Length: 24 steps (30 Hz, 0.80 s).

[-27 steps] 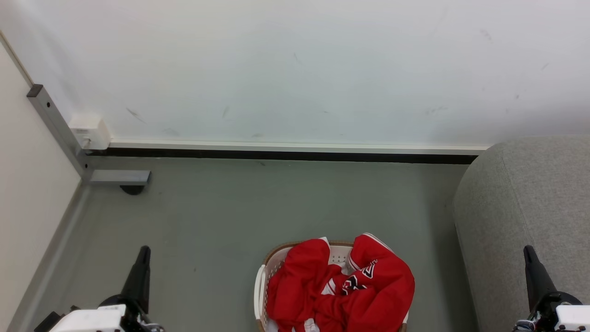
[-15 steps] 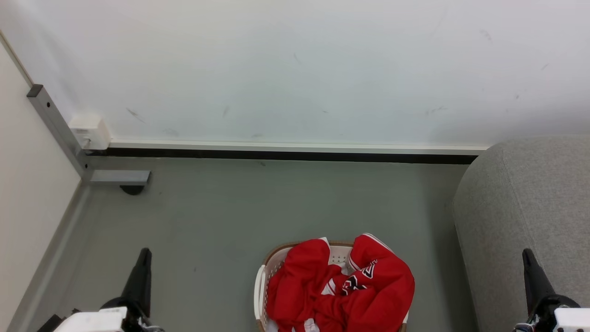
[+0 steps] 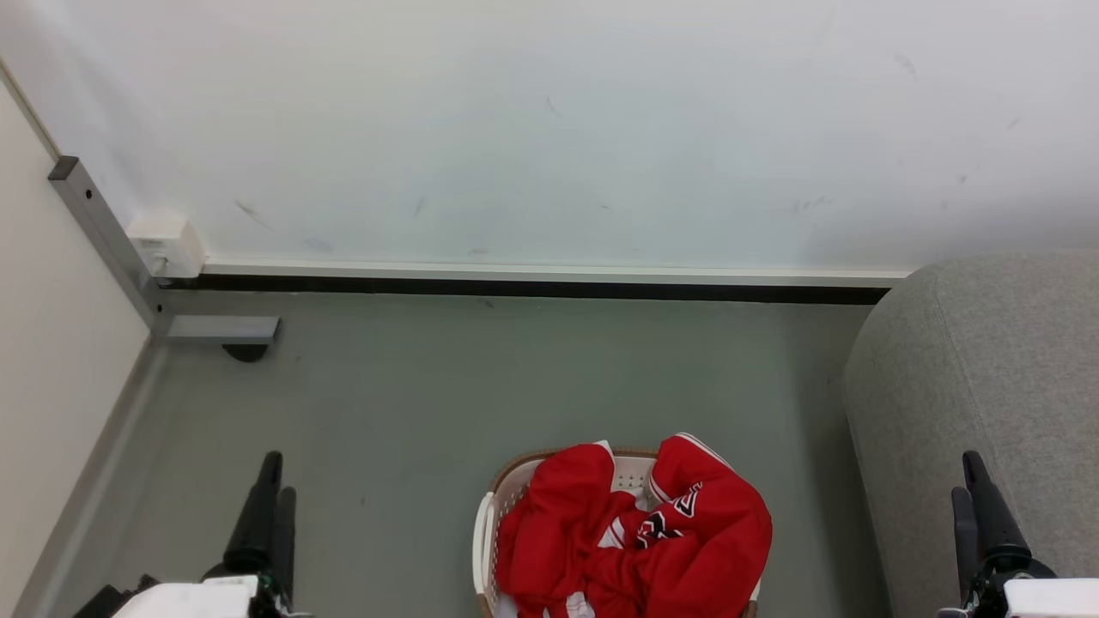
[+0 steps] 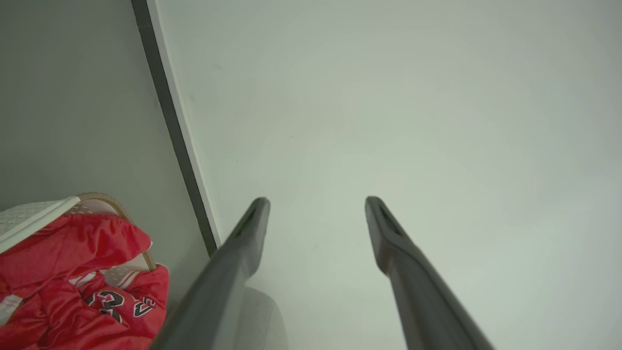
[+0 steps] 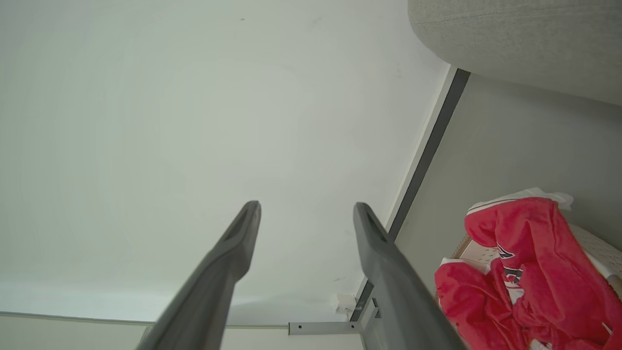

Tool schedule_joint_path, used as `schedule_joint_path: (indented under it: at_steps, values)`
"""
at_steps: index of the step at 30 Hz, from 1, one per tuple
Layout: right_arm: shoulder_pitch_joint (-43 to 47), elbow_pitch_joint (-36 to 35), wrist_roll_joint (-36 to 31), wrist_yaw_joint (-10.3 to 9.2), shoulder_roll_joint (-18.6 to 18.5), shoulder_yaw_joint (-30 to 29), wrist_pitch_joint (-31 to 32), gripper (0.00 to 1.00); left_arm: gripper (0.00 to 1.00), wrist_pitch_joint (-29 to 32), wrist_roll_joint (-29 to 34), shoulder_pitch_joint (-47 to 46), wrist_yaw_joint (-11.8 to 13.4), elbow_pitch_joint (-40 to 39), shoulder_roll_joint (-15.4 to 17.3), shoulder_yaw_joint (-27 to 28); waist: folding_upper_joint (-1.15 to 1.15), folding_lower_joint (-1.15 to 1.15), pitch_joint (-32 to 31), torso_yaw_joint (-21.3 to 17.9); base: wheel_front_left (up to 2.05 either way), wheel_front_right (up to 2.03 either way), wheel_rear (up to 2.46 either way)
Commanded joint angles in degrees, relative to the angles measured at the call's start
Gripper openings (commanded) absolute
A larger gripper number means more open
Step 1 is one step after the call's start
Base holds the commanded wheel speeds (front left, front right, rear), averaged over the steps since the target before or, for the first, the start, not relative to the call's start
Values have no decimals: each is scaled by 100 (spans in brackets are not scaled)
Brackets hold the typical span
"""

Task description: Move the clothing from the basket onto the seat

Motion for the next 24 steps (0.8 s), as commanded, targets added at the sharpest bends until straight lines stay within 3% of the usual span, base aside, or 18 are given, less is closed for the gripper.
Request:
schedule_joint_path:
  at_steps: [1, 14, 24]
  values:
    - [-124, -186, -210, -1, -57, 53, -93, 100, 100, -86, 360, -154, -13, -193, 84, -75, 0, 0, 0, -4, 0, 0, 0]
    - [-107, -445, -1574, -2, -76, 277, -389, 100, 100, -381, 1737, -165, -17, -389, 39, -52, 0, 0, -13, -13, 0, 0, 0]
    - [-75, -462, -2967, -3, -107, 406, -611, 100, 100, -603, 3175, -169, -21, -488, 35, -158, 0, 0, -25, -18, 0, 0, 0]
